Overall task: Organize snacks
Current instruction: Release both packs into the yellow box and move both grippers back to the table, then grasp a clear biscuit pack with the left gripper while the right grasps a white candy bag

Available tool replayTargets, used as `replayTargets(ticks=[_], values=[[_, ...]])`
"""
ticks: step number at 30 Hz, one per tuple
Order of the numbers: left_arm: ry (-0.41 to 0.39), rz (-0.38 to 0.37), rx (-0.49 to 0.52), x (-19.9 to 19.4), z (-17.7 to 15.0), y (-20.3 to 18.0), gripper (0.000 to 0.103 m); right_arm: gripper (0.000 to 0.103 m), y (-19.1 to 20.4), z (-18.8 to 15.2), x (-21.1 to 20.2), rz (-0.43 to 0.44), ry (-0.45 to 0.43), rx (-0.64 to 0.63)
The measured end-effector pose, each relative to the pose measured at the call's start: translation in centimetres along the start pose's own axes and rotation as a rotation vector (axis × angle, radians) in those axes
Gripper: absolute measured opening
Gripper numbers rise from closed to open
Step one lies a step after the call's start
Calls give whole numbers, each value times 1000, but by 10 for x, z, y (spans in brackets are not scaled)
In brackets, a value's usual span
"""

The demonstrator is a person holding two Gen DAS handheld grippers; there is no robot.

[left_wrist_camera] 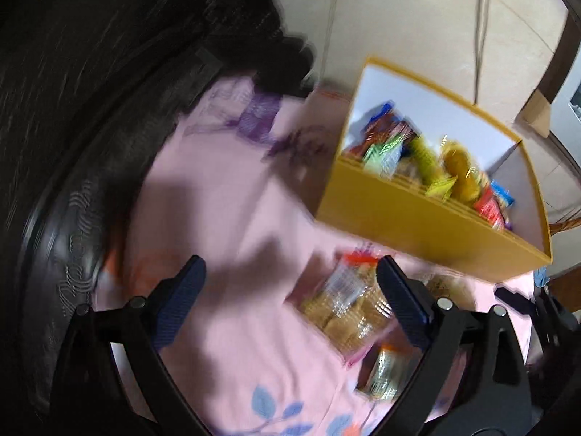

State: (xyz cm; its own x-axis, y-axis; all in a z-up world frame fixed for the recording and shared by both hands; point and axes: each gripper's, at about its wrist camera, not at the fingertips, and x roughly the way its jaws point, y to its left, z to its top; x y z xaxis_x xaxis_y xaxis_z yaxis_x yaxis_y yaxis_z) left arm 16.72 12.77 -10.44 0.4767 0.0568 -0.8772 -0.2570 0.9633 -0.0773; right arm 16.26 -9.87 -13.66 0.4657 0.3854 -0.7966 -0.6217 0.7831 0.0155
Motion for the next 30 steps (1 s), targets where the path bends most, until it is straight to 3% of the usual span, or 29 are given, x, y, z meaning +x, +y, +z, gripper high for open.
replayTargets(ticks=[7,11,15,16,18,21,26,30], values=[[103,3,42,-5,-60,22,96,69,3,1,50,14,125,-121],[150,-4,38,-8,-83,31,96,80,3,5,68,10,141,-200],[174,-23,27,-6,-90,30,96,87,6,-1,79,0,147,-192],[174,-24,31,-6,-89,28,96,87,1,-3,82,16,150,-140],[168,-27,40,-6,-88,23,96,75,-11,-6,83,52,159,-23],[161,-34,36,-2,-81,15,96,55,-16,-16,74,51,151,47],[178,-63,-43,20,-61,-4,96,53,-2,-57,40,34,174,105],[173,-44,-122,38,-43,-24,96,55,8,-86,19,13,182,169]])
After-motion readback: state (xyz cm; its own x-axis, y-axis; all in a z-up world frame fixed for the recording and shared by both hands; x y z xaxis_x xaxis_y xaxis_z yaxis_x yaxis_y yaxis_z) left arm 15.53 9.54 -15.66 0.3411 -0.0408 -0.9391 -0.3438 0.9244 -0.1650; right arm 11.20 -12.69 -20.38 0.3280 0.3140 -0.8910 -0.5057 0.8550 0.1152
